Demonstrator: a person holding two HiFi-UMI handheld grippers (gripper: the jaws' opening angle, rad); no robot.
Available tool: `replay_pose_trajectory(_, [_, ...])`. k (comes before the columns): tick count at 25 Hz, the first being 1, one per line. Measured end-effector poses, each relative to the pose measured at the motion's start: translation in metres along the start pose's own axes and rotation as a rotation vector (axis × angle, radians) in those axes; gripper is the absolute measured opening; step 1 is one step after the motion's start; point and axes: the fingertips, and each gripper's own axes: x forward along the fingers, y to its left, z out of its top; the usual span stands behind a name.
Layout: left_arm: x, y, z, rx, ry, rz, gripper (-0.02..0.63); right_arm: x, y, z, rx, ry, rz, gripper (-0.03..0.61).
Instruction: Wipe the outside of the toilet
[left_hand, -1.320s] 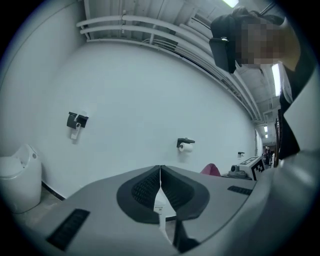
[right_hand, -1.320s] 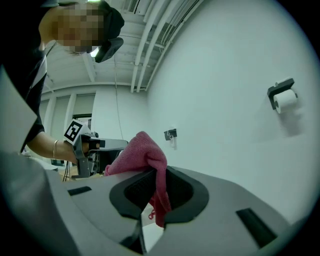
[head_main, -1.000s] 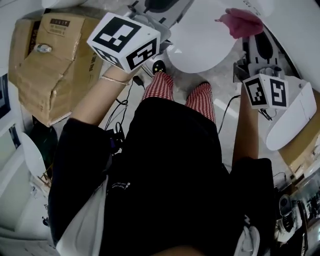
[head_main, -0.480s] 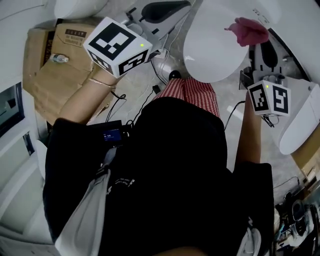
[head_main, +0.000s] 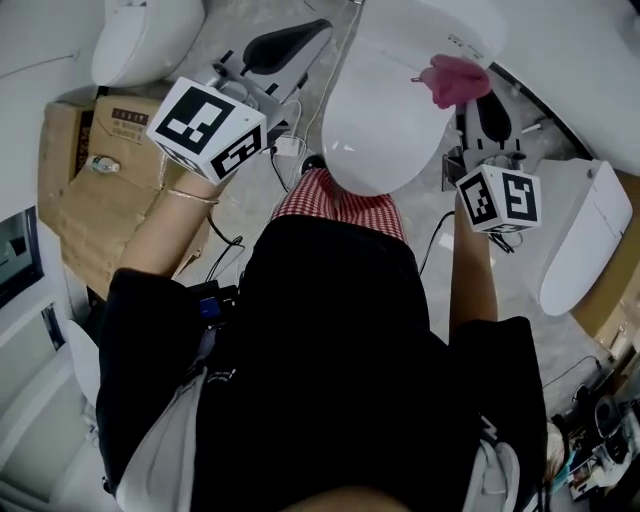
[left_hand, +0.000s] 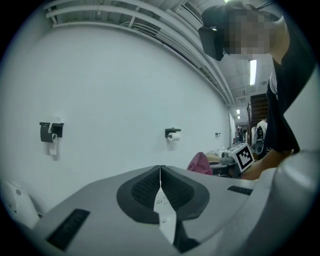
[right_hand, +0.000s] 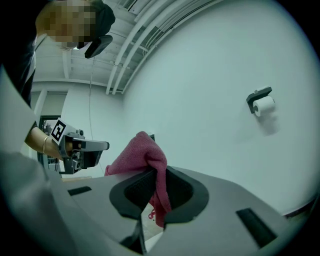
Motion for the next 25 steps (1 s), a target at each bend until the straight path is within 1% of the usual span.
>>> replay_pose_trajectory(2, [0.01, 0.001, 0.006, 0.022, -0.017, 0.007, 0.011, -0.002, -0.01, -0.002, -0.004, 0.006, -0.03, 0.061])
replay_pose_trajectory(4, [0.023, 0.006, 0.014, 0.03, -0.054, -0.001, 0.011, -0.002, -0.02, -0.002, -0.006, 0.003, -0.074, 0.061])
replay_pose_trajectory(7, [0.047, 0.022, 0.026, -0.002, -0.119, -0.053, 0.011, 0.002, -0.03, 0.001, -0.005, -0.008, -0.136, 0.061])
replay_pose_trajectory(11, [0.071, 0.066, 0.03, -0.023, -0.163, -0.105, 0.011, 0.028, -0.026, -0.002, -0.026, 0.02, -0.193, 0.061])
replay_pose_trajectory(13, [0.078, 0.095, 0.027, -0.04, -0.177, -0.13, 0.011, 0.045, -0.021, -0.006, -0.031, 0.023, -0.246, 0.061])
replay_pose_trajectory(15, [0.081, 0.125, 0.02, -0.033, -0.171, -0.156, 0.011, 0.063, -0.017, -0.008, -0.03, 0.008, -0.326, 0.061])
replay_pose_trajectory(17, [0.08, 0.15, 0.011, 0.003, -0.142, -0.196, 0.011, 0.081, -0.01, -0.011, -0.015, -0.017, -0.41, 0.06])
replay_pose_trajectory(19, [0.079, 0.173, 0.001, 0.025, -0.105, -0.231, 0.011, 0.098, -0.003, -0.014, 0.019, -0.041, -0.468, 0.061])
replay_pose_trajectory(21, [0.078, 0.197, -0.004, 0.013, -0.087, -0.234, 0.011, 0.113, 0.005, -0.017, 0.049, -0.057, -0.508, 0.06])
replay_pose_trajectory(22, [0.078, 0.207, -0.006, 0.004, -0.086, -0.227, 0.011, 0.117, 0.009, -0.018, 0.049, -0.056, -0.524, 0.061])
replay_pose_trajectory(24, [0.081, 0.214, -0.008, -0.015, -0.09, -0.218, 0.011, 0.119, 0.016, -0.019, 0.033, -0.049, -0.544, 0.061])
replay_pose_trajectory(25, [0.083, 0.21, -0.009, -0.026, -0.095, -0.222, 0.011, 0.117, 0.017, -0.02, 0.027, -0.045, -0.547, 0.061])
